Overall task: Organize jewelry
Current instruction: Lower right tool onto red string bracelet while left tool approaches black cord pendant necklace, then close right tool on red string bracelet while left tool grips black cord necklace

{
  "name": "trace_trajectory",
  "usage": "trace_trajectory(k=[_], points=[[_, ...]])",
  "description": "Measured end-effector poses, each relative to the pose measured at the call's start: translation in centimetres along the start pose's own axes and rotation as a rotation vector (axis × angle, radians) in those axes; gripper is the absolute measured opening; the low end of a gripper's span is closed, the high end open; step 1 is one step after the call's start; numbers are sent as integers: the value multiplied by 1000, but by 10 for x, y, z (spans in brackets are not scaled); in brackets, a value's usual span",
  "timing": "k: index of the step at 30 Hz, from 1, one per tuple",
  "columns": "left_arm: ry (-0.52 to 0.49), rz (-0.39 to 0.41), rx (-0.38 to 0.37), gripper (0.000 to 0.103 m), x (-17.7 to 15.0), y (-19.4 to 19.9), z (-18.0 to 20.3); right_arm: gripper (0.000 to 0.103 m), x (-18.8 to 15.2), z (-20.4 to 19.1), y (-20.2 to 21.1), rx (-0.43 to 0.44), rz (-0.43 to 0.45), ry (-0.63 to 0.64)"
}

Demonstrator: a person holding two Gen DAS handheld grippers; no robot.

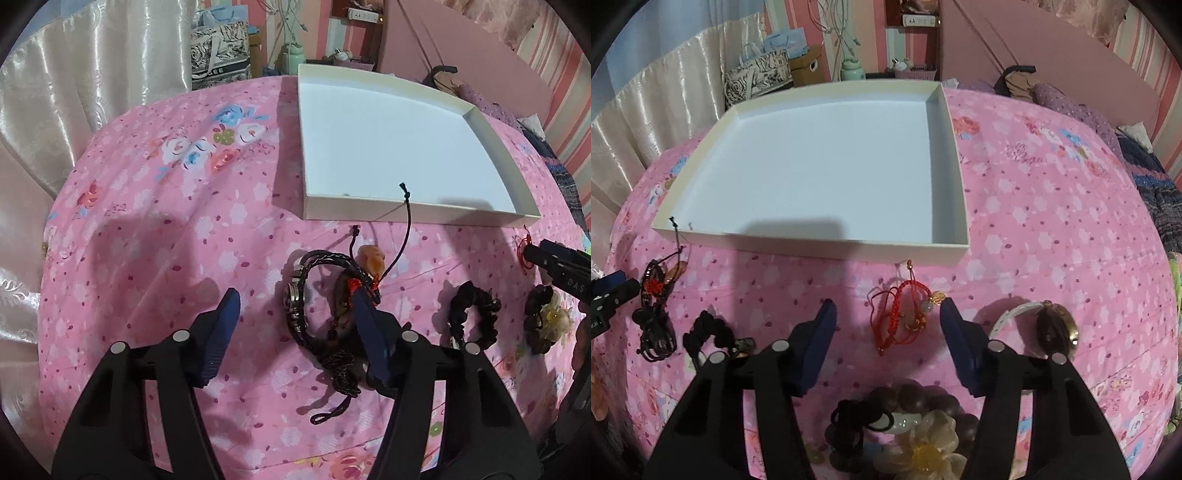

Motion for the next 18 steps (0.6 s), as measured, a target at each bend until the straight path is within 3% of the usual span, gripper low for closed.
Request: trace_trajectory(k=[3,10,15,18], points=[[1,-23,-39,45,-1,-8,0,43,-1,-1,-11,7,-29,4],[17,-37,-72,43,0,-16,-4,18,0,3,-13,3,-21,-4],[30,-55,-70,42,0,-26,-9,12,-2,0,-13,-2,-2,9],[25,-52,-36,22,2,-33,-11,11,-2,-2,-10,-2,13,20]])
Point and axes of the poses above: each gripper's, at about its wrist camera, not at the fingertips, and y roughly against the way its jaws point, z to its right, x to its top, the point moved 4 cm from there along -y, roughly the way its jaws point, and after that the axes turned 13 degrees about -x, right-handed, at the moved point
